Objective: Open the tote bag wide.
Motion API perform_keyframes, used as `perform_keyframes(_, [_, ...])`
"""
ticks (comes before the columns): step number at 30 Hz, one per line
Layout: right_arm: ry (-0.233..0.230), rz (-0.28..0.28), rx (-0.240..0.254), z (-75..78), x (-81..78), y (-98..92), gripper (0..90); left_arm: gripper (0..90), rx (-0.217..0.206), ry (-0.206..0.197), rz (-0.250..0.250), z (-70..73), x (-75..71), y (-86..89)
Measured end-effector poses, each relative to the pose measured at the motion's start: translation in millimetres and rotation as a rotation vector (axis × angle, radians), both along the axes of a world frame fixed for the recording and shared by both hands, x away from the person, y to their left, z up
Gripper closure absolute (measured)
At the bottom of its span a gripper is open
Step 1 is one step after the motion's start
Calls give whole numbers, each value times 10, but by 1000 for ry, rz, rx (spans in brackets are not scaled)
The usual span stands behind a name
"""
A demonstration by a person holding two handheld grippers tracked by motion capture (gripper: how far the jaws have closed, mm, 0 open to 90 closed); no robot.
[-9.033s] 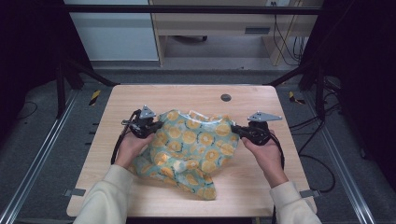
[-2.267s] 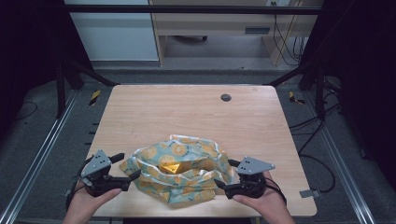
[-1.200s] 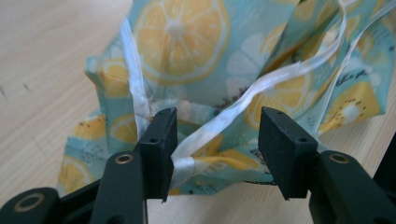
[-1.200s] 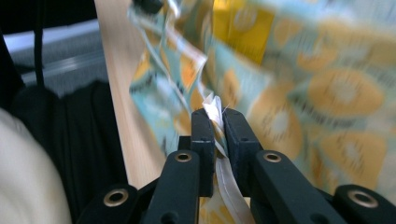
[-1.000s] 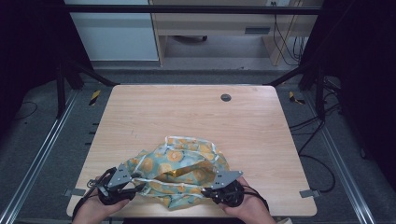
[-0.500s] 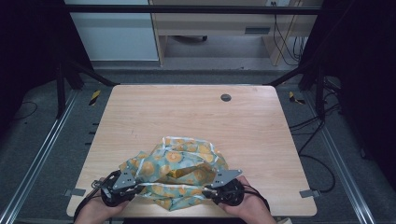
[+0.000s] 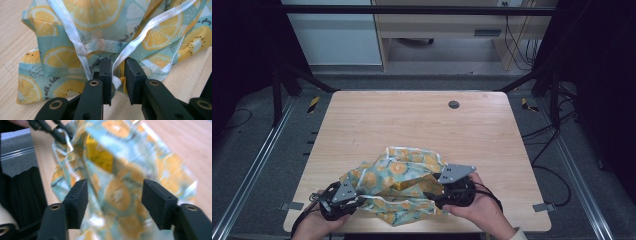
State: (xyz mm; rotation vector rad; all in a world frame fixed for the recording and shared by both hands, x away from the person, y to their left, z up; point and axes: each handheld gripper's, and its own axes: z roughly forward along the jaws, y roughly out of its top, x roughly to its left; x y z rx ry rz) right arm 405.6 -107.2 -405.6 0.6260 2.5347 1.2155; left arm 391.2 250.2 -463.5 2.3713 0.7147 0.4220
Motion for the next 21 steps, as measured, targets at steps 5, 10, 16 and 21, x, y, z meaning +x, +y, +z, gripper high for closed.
perform_keyframes(5, [-37,-4,-36,97,231,96,281,772,-4,-5,6,4,7,14])
perform_keyframes(10, [-46,-4,-101,17,482,178,198,779,0,-4,-3,-1,7,15])
perform_keyframes(16, [3,48,-130,-22,570,301,501,818,-15,-13,15,21,15,44])
perform_keyframes(21, [28,50,-89,77,646,405,775,831,-20,-20,21,47,11,69])
